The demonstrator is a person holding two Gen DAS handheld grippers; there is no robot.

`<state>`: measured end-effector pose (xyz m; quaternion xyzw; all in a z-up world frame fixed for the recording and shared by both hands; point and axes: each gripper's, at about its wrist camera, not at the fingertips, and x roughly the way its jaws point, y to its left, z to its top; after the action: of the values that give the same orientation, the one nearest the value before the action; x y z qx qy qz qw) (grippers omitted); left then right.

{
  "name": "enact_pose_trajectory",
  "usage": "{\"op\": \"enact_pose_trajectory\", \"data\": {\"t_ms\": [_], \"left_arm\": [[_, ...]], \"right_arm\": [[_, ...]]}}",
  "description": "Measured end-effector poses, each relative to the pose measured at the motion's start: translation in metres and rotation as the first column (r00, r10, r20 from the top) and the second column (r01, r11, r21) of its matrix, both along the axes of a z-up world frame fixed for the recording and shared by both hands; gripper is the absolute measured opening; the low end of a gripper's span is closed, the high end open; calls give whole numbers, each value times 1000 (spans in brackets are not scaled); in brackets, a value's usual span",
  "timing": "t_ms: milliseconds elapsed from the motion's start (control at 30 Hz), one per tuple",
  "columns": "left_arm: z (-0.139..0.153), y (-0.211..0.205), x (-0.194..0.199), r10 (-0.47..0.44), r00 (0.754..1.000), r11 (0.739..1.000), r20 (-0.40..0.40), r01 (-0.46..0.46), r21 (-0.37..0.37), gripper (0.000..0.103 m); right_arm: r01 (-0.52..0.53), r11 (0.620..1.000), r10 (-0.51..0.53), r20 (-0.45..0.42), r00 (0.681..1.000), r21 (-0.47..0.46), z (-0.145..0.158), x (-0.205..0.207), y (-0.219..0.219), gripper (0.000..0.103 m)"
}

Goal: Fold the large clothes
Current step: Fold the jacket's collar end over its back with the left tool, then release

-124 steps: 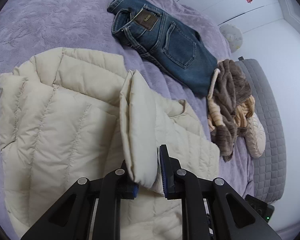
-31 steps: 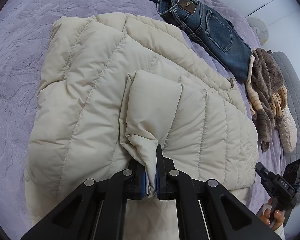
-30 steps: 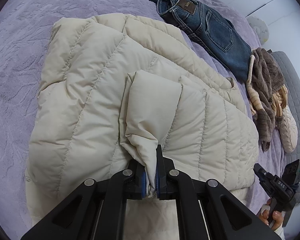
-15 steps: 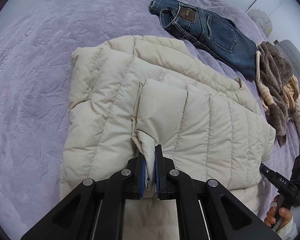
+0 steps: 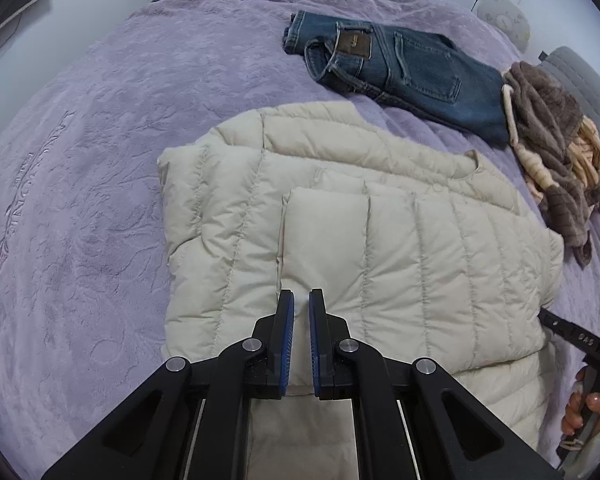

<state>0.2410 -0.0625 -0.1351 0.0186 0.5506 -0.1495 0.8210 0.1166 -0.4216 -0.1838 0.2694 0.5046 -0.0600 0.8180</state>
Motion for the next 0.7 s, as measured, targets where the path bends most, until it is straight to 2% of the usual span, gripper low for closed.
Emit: {"op": "enact_pose_trajectory", "data": {"t_ms": [133,700], "left_arm": [[-24,5,1,17,998,1000,-53,-16,9,9],[-6,14,-17,7,998,1000,-70,-5,21,9]], "right_arm": [[1,1000,-1,-3,1000,-14,4,-1,2,14],[35,999,-34,-35,999,19,37,-33,12,14]]}}
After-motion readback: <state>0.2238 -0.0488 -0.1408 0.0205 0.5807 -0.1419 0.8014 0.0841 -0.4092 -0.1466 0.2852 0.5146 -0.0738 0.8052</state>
